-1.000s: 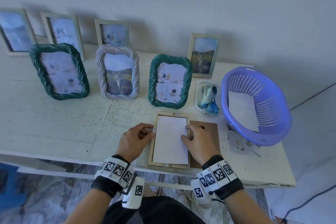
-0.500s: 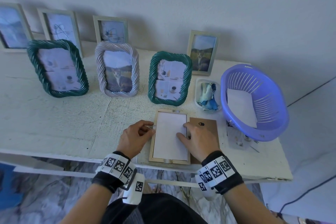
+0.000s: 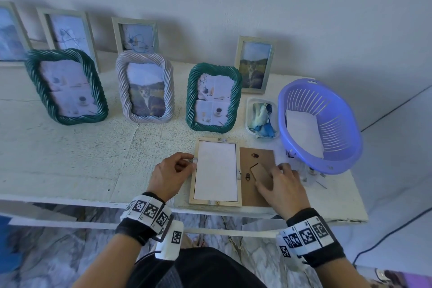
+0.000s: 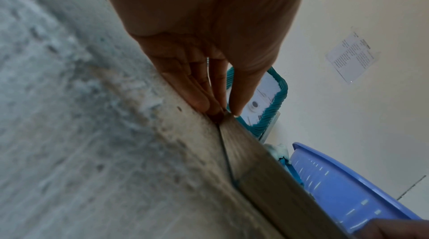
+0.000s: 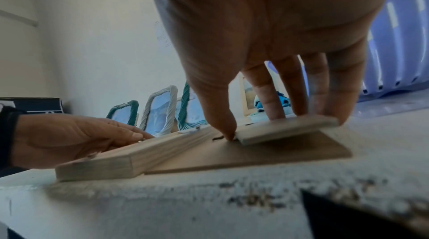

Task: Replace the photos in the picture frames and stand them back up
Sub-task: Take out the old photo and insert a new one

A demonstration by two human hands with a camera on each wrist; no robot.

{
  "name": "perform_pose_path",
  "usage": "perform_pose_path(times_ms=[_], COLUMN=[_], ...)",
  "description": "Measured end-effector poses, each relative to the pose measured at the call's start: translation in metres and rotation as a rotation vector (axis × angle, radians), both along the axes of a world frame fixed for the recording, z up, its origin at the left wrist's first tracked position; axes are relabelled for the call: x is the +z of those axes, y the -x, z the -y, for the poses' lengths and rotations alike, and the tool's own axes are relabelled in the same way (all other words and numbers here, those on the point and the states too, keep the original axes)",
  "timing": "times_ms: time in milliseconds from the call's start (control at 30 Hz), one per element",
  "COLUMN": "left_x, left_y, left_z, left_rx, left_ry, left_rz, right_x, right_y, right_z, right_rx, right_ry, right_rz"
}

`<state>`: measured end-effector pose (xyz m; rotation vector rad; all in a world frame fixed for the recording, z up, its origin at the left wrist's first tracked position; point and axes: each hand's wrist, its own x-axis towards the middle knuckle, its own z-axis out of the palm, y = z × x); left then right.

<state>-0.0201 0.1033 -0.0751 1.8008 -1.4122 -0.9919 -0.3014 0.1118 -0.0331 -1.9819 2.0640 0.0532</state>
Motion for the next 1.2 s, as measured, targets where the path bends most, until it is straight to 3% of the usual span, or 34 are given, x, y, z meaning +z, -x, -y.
perform_pose_path(times_ms=[300,567,767,1000,1200], left_x=[0.001,0.003,0.0,-0.002,-0.002], left_y=[0.0,0.001,0.0,0.0,0.0], left_z=[-0.002,-0.002,-0.002,-0.002,-0.001], left_rx=[-0.009,-0.008,-0.015,-0.02,-0.012], left_ry=[0.006,0.012,0.035,0.041,0.038], left_rz=[0.005,-0.004,0.018,0.014,0.009], right_x=[0.013,0.016,0.009,0.001,-0.007], right_y=[-0.007,-0.063,-0.086,-0.092,-0.064], right_z=[0.006,0.007,0.01,0.01,0.018], right_rx=[-0.116,0.108,0.155,0.21,0.235], right_ry=[0.125,0.128,0.126,0.149,0.149], right_rz=[0.166,0.18,0.192,0.052,0.259])
